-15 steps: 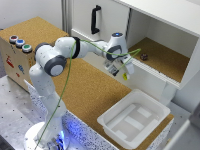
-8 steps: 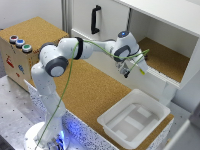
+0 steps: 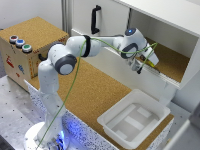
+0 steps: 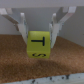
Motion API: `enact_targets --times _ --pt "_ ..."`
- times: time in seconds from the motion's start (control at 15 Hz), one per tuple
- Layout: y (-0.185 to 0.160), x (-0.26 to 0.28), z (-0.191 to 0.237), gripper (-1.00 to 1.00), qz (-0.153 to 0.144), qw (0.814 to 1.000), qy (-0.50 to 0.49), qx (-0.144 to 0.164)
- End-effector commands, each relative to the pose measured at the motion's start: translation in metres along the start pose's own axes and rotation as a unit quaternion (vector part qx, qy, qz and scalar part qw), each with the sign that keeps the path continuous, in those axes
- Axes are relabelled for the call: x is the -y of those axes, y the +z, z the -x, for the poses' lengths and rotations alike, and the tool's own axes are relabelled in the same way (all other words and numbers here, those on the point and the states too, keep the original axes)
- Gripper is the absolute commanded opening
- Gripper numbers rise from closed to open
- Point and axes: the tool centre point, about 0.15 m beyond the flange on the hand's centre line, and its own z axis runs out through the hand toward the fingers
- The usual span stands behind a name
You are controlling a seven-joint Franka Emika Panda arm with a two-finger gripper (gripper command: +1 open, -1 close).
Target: Place the yellow block inside the right cabinet
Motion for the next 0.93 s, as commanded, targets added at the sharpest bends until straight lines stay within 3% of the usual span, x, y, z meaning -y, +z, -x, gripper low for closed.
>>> enact_targets --times 0.0,0.47,0.73,0.87 --pt "0.035 -0.002 -0.028 1.00 -0.073 0.997 -0.035 0.002" --pt "-0.029 0.003 -0.015 1.00 -0.084 0.994 -0.040 -0.056" --pt "-0.043 0.004 0.003 1.00 -0.076 0.995 -0.033 -0.051" --pt "-0.059 0.023 0.018 1.00 -0.086 0.995 -0.035 -0.034"
